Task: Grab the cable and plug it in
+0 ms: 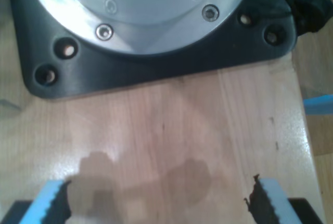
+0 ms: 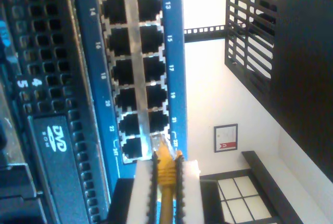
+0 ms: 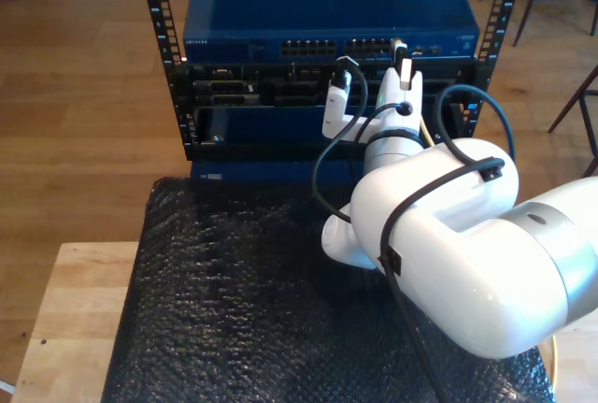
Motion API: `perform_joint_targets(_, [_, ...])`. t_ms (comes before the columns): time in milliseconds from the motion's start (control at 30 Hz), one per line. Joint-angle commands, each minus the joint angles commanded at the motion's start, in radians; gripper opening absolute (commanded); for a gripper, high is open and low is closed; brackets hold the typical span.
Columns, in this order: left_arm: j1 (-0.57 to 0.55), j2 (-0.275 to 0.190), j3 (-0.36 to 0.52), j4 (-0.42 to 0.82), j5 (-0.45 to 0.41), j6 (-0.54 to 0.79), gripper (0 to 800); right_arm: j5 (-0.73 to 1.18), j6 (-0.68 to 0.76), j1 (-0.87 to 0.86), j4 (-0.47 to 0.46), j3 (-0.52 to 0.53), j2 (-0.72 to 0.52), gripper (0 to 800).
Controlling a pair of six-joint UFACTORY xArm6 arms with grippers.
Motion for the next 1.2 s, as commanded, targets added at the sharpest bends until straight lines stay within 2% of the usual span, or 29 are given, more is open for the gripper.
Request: perform_joint_targets(1200, [0.000,0.000,0.000,0.000,0.000,0.000,800,0.029,0.000,-0.006,-0.003,-0.011,0.005,0])
